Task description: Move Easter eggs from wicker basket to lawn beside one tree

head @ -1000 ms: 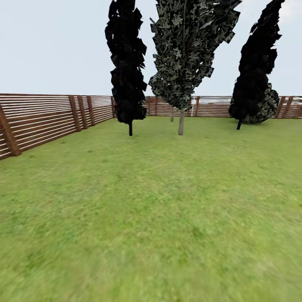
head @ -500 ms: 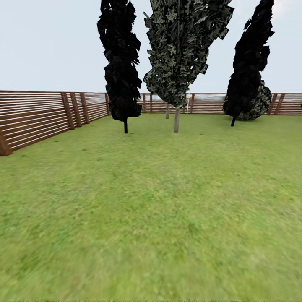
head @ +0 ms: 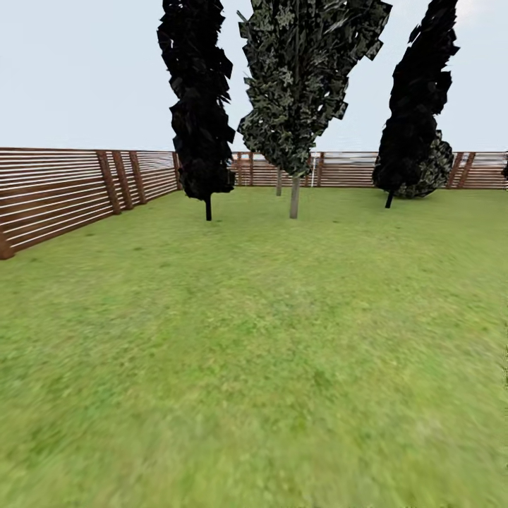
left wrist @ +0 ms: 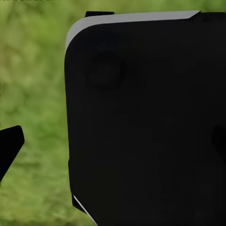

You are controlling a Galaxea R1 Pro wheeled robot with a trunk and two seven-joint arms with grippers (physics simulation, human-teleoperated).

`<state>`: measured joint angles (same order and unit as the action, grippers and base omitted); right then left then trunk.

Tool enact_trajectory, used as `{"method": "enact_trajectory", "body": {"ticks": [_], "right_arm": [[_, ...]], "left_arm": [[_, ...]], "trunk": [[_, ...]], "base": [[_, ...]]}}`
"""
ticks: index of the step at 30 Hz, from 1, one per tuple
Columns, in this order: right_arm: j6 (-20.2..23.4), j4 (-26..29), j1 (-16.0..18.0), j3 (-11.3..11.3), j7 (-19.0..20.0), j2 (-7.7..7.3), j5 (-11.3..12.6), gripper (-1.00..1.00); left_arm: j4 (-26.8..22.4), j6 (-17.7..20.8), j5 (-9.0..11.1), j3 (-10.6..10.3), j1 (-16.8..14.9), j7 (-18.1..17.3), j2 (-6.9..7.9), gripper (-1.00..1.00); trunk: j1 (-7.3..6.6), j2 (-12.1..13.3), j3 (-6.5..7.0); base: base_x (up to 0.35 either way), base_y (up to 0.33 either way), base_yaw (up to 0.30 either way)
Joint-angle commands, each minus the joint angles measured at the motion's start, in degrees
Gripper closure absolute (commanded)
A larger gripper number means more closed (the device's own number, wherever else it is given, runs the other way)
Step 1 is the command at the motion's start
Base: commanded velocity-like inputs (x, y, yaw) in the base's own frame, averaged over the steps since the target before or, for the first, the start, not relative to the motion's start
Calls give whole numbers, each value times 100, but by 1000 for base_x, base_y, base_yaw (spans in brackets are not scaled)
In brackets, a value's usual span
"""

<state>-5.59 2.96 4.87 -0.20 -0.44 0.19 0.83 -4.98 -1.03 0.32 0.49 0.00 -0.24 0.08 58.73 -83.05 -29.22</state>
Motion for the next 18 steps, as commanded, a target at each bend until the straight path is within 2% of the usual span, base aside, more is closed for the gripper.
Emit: {"method": "enact_trajectory", "body": {"ticks": [1, 18], "right_arm": [[-21, -6, 5, -6, 2, 0, 11, -100], [-21, -6, 5, -15, 9, -2, 13, -100]], "left_arm": [[-3, -11, 4, 4, 0, -3, 0, -100], [-3, -11, 3, 4, 0, -3, 0, -100]], "trunk": [[0, -3, -12], [0, -3, -136]], "base": [[0, 0, -148], [0, 0, -163]]}}
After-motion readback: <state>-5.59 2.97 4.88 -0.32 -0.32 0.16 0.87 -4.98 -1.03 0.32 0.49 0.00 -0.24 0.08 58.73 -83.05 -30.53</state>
